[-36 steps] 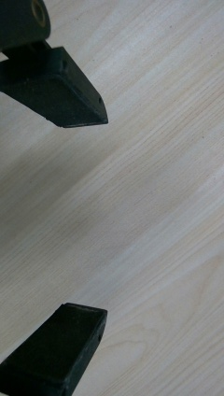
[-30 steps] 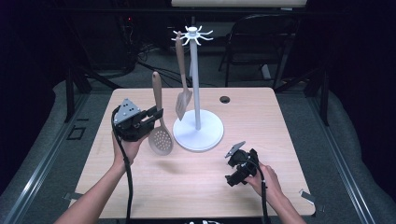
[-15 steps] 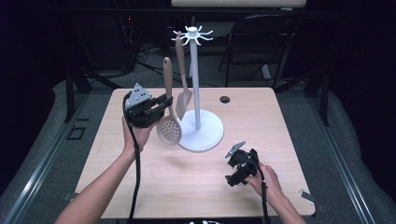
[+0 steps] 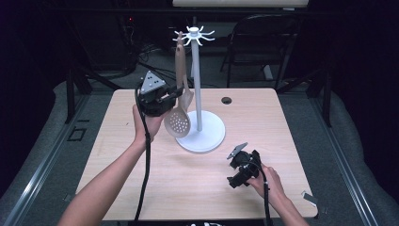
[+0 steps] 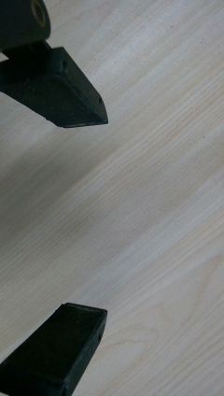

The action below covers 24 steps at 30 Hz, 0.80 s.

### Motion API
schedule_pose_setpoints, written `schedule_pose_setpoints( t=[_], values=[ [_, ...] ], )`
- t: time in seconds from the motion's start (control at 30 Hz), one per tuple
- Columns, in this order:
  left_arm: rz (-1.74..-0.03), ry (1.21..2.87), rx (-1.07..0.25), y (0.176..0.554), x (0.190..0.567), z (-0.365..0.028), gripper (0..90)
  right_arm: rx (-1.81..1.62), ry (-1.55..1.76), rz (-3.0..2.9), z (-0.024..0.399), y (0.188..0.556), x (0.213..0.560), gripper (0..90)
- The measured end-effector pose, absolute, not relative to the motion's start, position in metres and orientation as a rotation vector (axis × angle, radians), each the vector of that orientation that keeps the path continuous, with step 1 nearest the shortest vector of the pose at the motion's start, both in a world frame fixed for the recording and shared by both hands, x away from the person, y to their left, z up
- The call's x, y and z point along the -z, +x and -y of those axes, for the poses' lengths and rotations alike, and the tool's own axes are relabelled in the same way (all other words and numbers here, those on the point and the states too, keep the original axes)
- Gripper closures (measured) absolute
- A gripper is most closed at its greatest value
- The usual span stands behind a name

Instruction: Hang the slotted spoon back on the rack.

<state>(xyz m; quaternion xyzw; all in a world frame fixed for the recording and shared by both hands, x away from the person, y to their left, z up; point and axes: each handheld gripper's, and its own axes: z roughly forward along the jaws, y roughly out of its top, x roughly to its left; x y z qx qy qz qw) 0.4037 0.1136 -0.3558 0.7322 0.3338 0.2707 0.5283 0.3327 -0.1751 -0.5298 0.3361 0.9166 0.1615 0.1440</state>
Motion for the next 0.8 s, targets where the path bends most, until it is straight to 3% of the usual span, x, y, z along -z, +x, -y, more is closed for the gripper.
schedule_pose_setpoints(
  t=[0.8],
  values=[
    [-0.859, 1.790, -0.692, 0.423, 0.350, -0.098, 76.6, -0.449, 0.960, -2.650, 0.175, 0.334, 0.530, 5.9]
  ],
)
